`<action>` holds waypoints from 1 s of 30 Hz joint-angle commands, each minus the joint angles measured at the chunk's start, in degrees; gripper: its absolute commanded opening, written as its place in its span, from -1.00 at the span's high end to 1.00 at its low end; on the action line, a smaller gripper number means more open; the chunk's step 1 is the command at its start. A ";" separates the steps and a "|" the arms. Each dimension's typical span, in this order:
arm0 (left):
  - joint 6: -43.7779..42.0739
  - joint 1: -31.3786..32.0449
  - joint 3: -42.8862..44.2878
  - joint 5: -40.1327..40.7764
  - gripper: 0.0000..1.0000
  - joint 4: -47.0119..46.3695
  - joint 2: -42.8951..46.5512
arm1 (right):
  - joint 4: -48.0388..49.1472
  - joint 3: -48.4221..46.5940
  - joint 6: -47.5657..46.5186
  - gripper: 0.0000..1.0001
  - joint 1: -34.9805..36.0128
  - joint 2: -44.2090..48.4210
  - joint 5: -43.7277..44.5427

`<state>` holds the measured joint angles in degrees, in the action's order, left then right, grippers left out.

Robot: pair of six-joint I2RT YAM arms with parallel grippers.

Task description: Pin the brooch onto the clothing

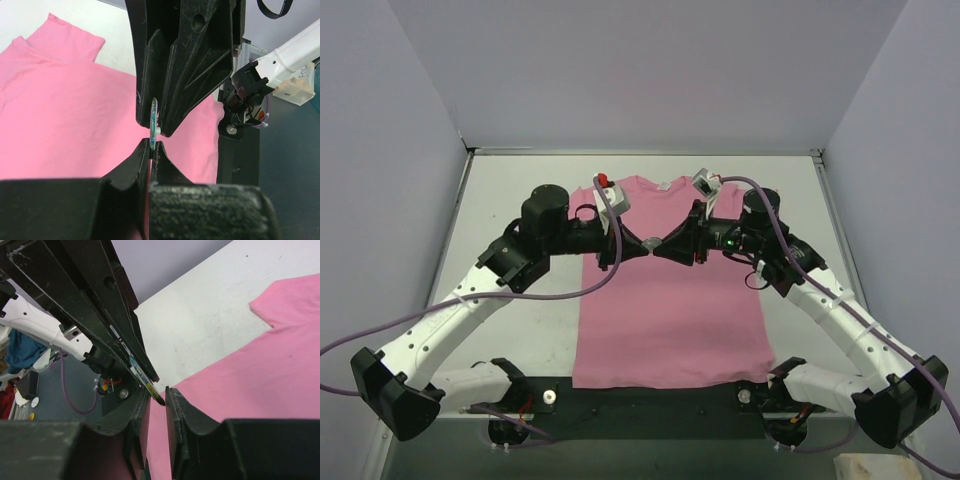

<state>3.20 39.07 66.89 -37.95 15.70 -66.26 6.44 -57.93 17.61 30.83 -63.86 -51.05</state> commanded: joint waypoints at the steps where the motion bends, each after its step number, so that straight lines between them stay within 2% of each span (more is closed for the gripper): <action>1: -1.36 1.10 1.05 -3.80 1.00 -4.37 4.47 | -2.57 2.03 -5.82 0.45 -1.47 1.80 4.73; 4: -1.44 1.01 0.70 -2.31 1.00 -4.19 4.73 | -1.26 3.08 -6.62 0.31 -1.47 4.60 4.29; 9: -1.18 0.92 0.26 -0.89 1.00 -4.10 4.91 | 0.33 5.11 -6.97 0.20 -1.47 7.77 5.08; 12: -1.01 0.83 -0.01 -0.10 1.00 -4.01 4.91 | 1.91 6.25 -6.53 0.00 -1.56 9.97 6.31; 13: -1.00 0.83 -0.10 0.42 1.00 -4.10 5.09 | 2.78 6.60 -6.18 -0.15 -1.56 11.02 6.92; 15: -0.83 0.75 -0.27 0.95 1.00 -4.19 5.17 | 3.93 7.48 -5.74 -0.35 -1.56 12.08 8.32; 16: -0.74 0.66 -0.36 1.65 1.00 -4.19 5.26 | 4.20 7.66 -5.65 -0.54 -1.56 12.70 8.42; 19: -0.48 0.66 -0.71 2.00 1.00 -4.54 5.53 | 4.81 7.83 -5.04 -0.79 -1.65 13.14 9.03; 24: -0.39 0.57 -0.54 1.92 1.00 -4.37 5.35 | 6.74 8.27 -3.90 -0.85 -1.65 13.05 9.12; 30: -2.05 0.57 1.22 0.69 1.00 -0.77 3.69 | 10.78 7.92 -1.79 -0.78 -1.74 12.00 7.28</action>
<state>2.46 39.77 66.02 -36.45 13.63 -61.95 9.82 -49.47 14.48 29.54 -51.29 -42.02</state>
